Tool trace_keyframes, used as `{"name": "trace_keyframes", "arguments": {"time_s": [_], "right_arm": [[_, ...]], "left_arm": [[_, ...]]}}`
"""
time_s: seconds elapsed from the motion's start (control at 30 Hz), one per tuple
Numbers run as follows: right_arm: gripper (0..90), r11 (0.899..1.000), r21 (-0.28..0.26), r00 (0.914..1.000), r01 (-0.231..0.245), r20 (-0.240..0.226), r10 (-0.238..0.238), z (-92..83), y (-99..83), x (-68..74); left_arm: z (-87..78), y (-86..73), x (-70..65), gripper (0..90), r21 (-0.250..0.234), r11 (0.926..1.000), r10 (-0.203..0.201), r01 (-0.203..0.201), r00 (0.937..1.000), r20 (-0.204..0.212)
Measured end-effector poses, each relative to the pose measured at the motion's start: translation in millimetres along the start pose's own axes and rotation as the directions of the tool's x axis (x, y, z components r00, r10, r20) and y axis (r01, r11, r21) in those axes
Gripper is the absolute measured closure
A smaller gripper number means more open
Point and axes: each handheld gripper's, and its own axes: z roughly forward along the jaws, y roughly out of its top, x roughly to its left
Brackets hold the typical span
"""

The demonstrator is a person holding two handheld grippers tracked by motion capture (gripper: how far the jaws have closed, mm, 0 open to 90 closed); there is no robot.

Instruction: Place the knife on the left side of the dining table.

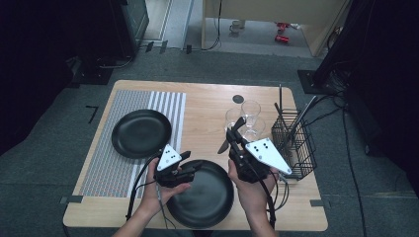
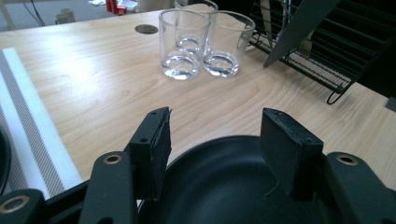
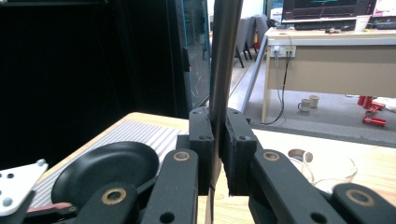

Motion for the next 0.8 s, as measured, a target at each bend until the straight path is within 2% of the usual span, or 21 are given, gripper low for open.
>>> {"name": "trace_keyframes", "arguments": {"time_s": [0.2, 0.53, 0.67, 0.8], "right_arm": [[84.3, 1.000, 0.008, 0.9996, 0.012, -0.025, -0.012, 1.8, -0.3, 9.4], [84.3, 1.000, 0.021, 0.9977, 0.016, -0.066, -0.014, 6.6, -4.1, 22.5], [84.2, 1.000, 0.025, 0.9971, 0.017, -0.074, -0.015, 7.2, -5.3, 25.7], [84.2, 1.000, 0.028, 0.9967, 0.011, -0.080, -0.008, 7.9, -6.7, 26.2]], "left_arm": [[4.7, 10.1, -6.5, 43.3, -0.027, 0.9993, 0.027, -0.027, 0.9992, 0.029], [17.6, 16.0, -14.4, 44.7, -0.008, 0.9977, 0.067, -0.067, 0.9970, 0.038], [22.2, 16.6, -15.8, 49.0, -0.009, 0.9976, 0.068, -0.068, 0.9972, 0.029], [23.9, 19.6, -15.8, 59.8, -0.025, 0.9976, 0.066, -0.065, 0.9976, 0.021]]}}
